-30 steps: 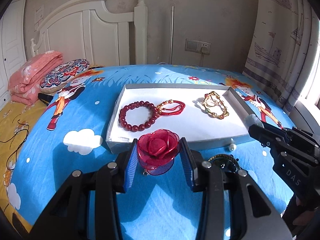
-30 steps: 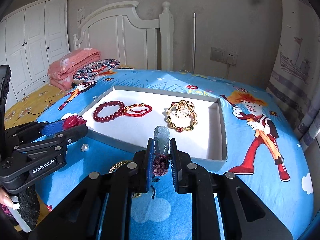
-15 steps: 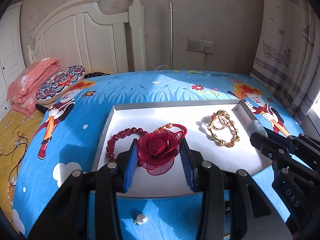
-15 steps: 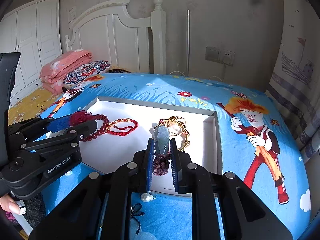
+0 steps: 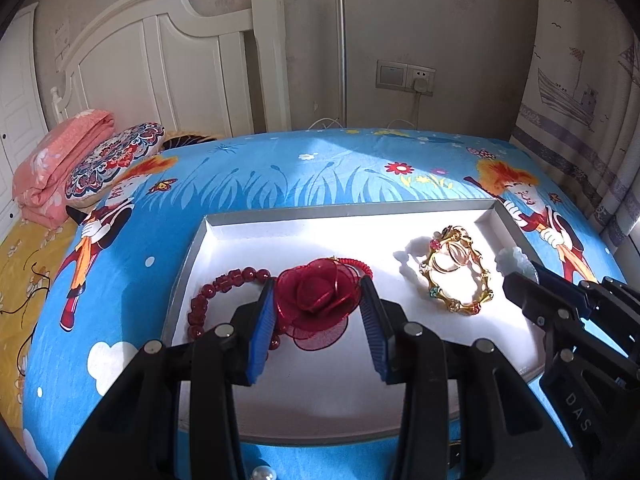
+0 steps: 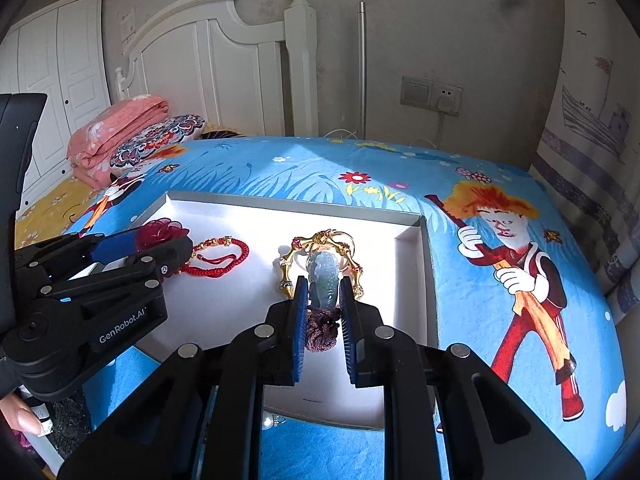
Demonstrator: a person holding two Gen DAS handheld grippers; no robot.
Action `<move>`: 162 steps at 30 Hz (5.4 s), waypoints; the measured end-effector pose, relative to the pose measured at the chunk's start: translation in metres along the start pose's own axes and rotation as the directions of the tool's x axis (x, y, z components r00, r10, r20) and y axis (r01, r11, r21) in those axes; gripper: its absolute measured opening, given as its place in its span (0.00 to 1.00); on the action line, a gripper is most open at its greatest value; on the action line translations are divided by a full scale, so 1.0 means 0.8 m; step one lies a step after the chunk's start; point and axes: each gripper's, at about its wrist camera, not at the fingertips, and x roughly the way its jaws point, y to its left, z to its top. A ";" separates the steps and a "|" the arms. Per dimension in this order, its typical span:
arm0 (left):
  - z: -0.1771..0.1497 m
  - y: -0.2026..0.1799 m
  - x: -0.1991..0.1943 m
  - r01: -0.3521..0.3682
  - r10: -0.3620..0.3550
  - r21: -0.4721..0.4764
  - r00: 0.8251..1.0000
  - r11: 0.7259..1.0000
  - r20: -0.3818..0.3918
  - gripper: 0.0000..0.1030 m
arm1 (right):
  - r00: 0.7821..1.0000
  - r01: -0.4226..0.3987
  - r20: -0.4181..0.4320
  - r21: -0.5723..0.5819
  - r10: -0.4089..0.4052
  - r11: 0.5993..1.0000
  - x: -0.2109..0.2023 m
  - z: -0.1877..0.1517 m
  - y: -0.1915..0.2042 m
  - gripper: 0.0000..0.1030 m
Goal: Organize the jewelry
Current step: 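Carry the rose with left tool while right tool carries jade pendant into tray, opening both, then withdraw both tools from the tray toward the gold bangle and green pendant, then lower the right tool onto the gold bangle and close it, then grasp the green pendant on black cord with left tool while right tool holds bangle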
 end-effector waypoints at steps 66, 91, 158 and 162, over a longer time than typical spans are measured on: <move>-0.104 0.098 -0.086 -0.050 0.062 -0.089 0.988 0.995 0.140 0.92 | 0.996 -0.090 -0.014 -0.067 0.089 0.994 -0.077 -0.104 0.044 0.61; -0.192 0.068 -0.129 -0.033 0.041 -0.065 0.992 0.997 0.116 0.60 | 0.998 -0.051 -0.036 -0.085 0.048 0.995 -0.066 -0.115 0.068 0.10; -0.133 -0.095 -0.075 0.160 -0.160 0.057 0.987 0.985 -0.006 0.54 | 0.999 0.002 0.035 0.085 -0.005 0.996 -0.104 -0.165 -0.042 0.56; -0.128 -0.118 -0.066 0.120 -0.118 0.098 0.993 0.988 -0.021 0.51 | 0.999 0.002 0.041 0.102 -0.006 0.995 -0.109 -0.168 -0.052 0.56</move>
